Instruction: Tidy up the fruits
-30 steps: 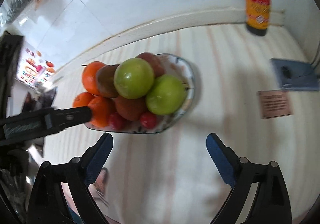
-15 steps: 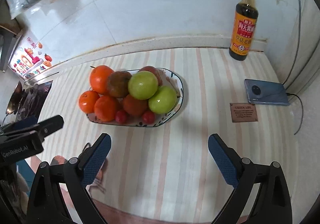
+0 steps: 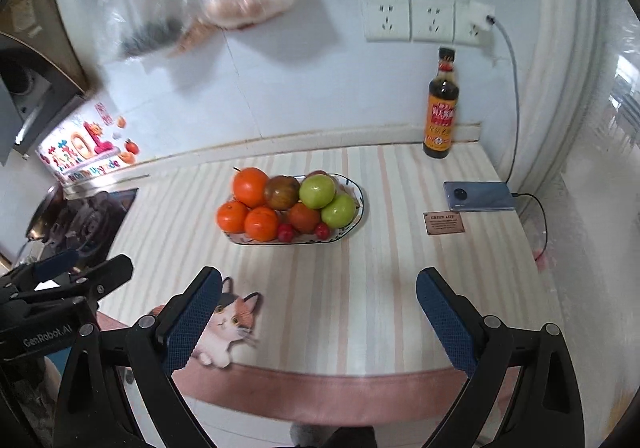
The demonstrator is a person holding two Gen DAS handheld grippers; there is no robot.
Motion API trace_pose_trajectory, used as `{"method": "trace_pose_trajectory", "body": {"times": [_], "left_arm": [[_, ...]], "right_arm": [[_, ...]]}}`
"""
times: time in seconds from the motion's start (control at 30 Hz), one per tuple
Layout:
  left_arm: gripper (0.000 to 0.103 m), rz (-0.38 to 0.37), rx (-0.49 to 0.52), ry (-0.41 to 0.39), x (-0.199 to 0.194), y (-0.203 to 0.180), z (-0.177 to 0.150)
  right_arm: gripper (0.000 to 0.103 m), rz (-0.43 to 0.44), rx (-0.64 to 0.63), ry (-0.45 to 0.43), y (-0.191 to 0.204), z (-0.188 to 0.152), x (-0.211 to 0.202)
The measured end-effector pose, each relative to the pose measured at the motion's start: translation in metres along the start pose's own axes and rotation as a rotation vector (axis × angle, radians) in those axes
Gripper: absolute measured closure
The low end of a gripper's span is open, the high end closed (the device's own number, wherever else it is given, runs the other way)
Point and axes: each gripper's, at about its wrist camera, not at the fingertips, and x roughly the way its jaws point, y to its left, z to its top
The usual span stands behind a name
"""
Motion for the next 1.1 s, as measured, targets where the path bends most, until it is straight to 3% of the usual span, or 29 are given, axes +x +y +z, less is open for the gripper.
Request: {"method": "trace_pose_trajectory", "body": {"times": [0.27,0.57,0.87,1.1], "left_arm": [[0.002,0.006,0.063,-0.067,-0.065,0.006,-0.034],[0.002,0.012,0.012,-0.097,-0.104,0.015,-0.054],[0.002,0.02,-0.024,-0.106,-0.12,0.01,-0.066],[0.0,0.032,-0.051,-0.115,-0.113,0.008,-0.057]], "right_arm": [[0.003,-0.005,0.025,-0.053,0.023,-0.039,-0.081],[0.002,-0.012,-0.006,-0.093,0.029,-0.06,-0.135],[0.002,0.024,-0.066,-0.11,0.037,-0.057,-0.161],[0.0,0.038,-0.088,-0.116,0.034,-0.047,-0.153]]}}
